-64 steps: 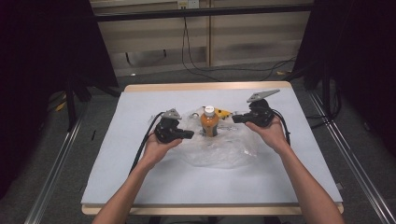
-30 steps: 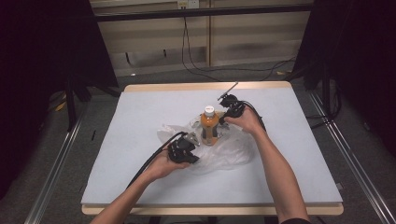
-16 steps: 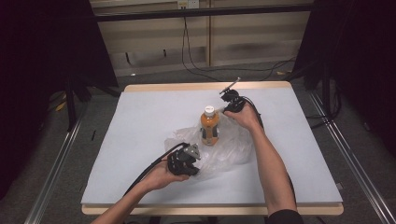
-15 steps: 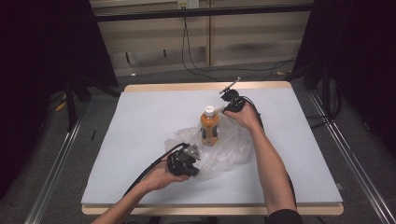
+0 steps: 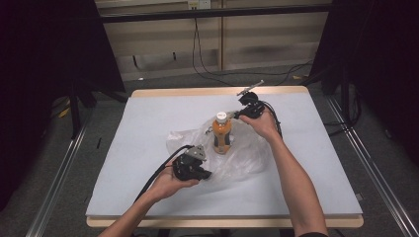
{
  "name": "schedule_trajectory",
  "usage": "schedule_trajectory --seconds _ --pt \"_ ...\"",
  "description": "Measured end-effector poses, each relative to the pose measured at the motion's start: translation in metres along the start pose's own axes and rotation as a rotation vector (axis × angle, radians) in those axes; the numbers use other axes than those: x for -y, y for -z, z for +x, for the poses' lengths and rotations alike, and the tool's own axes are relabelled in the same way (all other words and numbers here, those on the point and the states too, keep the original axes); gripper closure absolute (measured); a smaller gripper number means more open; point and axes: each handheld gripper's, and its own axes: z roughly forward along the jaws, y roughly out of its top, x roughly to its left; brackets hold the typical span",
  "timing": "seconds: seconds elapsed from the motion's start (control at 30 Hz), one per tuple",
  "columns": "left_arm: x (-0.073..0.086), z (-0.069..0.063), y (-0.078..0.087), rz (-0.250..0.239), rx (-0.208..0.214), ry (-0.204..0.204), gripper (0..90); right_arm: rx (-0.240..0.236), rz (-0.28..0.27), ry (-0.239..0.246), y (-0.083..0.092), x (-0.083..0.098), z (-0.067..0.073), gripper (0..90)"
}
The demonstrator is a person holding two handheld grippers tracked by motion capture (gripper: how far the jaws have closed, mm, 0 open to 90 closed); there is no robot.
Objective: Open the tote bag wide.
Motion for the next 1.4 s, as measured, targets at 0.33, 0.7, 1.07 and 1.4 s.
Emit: schedule_trajectory --seconds 0.33,0.7,1.07,1.4 --pt "-0.011 0.001 0.03 -0.106 -0.024 0.013 90.0 -0.033 -0.137 0.064 0.055 0.0 0.018 90.0" --pt "-0.027 0.023 0.051 -0.104 -0.11 0.019 90.0 -0.077 -0.24 0.094 0.097 0.016 0.034 90.0" --pt "-0.011 0.049 0.006 0.02 -0.097 0.079 90.0 -0.149 -0.145 0.146 0.068 0.035 0.056 90.0" --pt "0.009 0.068 -0.016 0.071 -0.113 0.156 90.0 -0.121 0.033 0.104 0.026 0.082 0.043 90.0"
